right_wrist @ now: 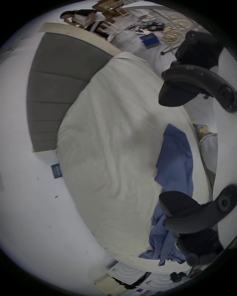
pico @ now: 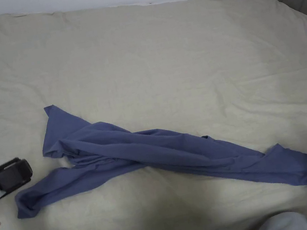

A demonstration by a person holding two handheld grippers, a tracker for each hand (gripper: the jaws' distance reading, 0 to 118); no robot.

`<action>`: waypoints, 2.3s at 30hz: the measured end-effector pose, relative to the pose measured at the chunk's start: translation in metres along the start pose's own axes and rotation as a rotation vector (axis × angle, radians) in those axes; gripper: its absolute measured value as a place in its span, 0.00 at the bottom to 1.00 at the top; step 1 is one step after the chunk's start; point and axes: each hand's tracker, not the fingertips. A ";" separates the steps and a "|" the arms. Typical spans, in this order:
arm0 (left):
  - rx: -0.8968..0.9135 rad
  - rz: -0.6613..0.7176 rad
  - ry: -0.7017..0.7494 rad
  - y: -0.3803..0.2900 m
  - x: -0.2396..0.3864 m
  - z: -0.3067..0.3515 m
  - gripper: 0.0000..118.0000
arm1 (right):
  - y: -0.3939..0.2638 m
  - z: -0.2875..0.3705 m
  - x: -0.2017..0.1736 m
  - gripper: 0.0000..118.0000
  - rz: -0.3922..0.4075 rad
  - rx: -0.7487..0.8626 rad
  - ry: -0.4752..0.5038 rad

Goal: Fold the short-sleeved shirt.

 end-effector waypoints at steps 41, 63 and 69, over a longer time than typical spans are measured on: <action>0.189 -0.180 0.066 0.079 0.073 0.031 0.73 | -0.032 0.105 -0.146 0.01 0.264 0.495 0.248; -0.304 -0.189 0.061 0.135 0.113 -0.235 1.00 | -0.027 0.051 -0.144 0.01 0.260 0.296 0.066; -0.353 -0.223 0.094 0.137 0.123 -0.295 0.89 | -0.024 0.030 -0.152 0.01 0.239 0.237 0.029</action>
